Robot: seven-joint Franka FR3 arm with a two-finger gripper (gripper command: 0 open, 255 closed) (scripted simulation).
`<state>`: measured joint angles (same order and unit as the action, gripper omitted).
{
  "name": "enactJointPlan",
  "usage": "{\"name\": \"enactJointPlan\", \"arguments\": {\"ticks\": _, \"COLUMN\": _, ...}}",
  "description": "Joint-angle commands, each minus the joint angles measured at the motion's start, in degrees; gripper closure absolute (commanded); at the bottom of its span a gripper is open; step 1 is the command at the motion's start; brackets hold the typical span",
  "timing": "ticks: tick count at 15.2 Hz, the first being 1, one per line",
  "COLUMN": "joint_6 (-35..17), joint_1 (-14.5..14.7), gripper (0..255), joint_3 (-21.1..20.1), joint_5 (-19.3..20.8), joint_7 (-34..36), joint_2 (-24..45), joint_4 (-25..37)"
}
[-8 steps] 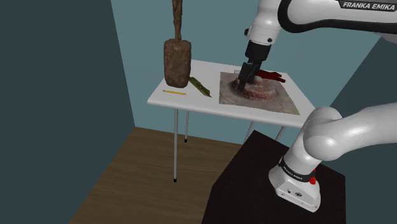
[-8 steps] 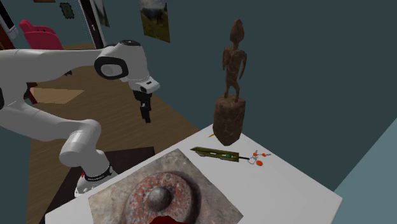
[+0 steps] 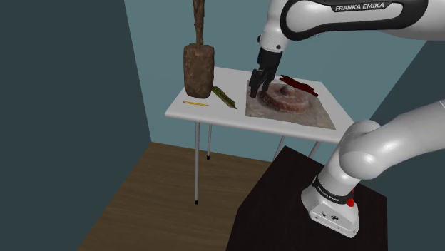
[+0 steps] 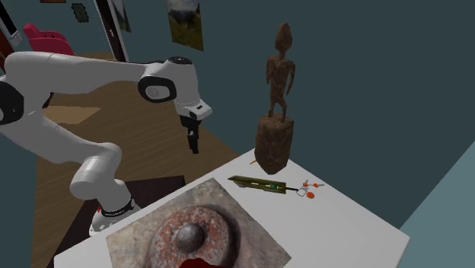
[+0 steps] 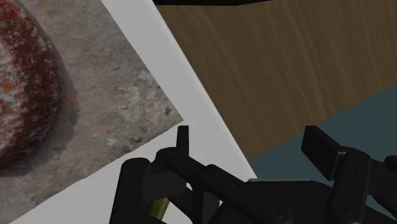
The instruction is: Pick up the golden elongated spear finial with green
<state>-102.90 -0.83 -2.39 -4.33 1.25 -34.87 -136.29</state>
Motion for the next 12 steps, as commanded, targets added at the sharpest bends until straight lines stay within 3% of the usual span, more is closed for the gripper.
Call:
{"name": "enactJointPlan", "arguments": {"ticks": 1, "joint_6": -3.0, "joint_1": -0.7, "gripper": 0, "joint_3": 0.5, "joint_5": 0.4, "joint_7": -0.2, "joint_2": 4.3, "joint_4": 1.3}}
{"name": "enactJointPlan", "arguments": {"ticks": 12, "joint_6": -11.8, "joint_1": -3.6, "gripper": 0, "joint_3": 3.1, "joint_5": 1.7, "joint_7": -0.3, "joint_2": 28.0, "joint_4": 16.0}}
